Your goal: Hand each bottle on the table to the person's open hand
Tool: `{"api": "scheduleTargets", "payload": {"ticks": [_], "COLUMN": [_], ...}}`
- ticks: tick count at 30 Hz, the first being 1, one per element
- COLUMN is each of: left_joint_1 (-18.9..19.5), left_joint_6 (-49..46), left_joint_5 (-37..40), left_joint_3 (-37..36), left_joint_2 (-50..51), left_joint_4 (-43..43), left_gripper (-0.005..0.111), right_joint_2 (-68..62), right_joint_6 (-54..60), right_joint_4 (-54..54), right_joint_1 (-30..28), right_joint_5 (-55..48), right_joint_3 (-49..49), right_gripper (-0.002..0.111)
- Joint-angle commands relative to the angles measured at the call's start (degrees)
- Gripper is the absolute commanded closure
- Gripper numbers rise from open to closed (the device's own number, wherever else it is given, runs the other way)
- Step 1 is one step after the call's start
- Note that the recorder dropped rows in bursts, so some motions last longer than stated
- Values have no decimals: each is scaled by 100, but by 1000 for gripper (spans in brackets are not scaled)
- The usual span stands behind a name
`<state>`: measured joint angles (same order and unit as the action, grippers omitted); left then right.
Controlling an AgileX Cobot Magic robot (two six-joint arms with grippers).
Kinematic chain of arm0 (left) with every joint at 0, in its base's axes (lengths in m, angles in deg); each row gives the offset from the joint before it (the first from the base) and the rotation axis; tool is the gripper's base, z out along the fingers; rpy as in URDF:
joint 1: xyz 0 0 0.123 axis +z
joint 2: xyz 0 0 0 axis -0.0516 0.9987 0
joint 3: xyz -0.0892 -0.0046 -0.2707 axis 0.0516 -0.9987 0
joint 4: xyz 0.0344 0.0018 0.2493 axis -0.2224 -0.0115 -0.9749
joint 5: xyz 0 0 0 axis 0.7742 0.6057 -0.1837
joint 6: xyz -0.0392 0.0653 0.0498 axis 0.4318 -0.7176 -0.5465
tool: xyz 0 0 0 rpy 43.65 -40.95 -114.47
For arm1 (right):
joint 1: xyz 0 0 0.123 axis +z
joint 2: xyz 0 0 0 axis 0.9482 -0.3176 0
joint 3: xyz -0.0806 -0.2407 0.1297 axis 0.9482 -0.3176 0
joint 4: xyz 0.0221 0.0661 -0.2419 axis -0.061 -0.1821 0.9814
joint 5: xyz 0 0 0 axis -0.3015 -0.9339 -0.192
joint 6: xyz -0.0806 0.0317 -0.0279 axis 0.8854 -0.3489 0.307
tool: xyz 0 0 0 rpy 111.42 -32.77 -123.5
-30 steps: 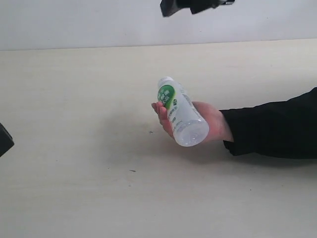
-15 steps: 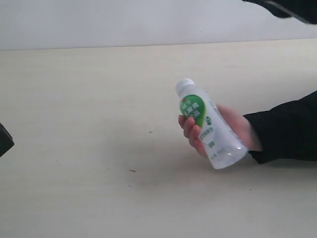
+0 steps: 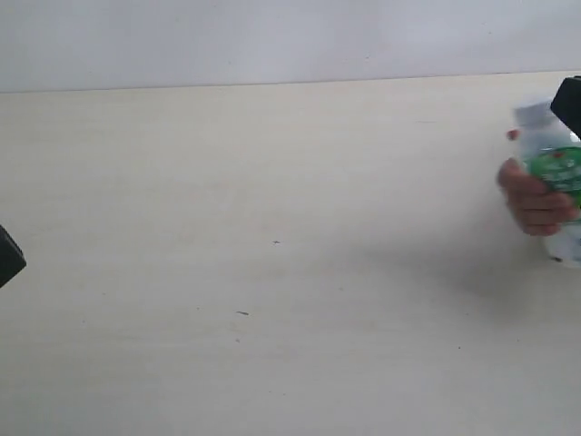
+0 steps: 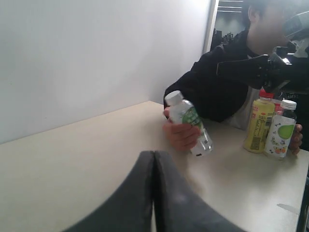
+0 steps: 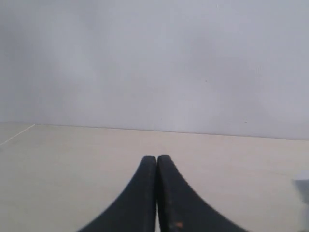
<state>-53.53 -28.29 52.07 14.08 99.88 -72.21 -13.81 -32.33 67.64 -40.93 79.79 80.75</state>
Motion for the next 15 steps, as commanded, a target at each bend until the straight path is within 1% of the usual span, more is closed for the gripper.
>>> {"api": "scheduleTargets", "payload": {"ticks": [1, 15], "left_joint_1": [5, 5], "left_joint_6": [-9, -9], "left_joint_5": [-22, -22], "left_joint_3": [-5, -5], "left_joint_2": [-32, -32], "left_joint_4": [-13, -13], "left_gripper": [106, 106], "right_joint_2": [50, 50], "right_joint_6": [59, 59], "right_joint_4": [-25, -35], "right_joint_1": [10, 10], "right_joint_5": [92, 121], "right_joint_3": [-30, -30], "right_gripper": [108, 108]}}
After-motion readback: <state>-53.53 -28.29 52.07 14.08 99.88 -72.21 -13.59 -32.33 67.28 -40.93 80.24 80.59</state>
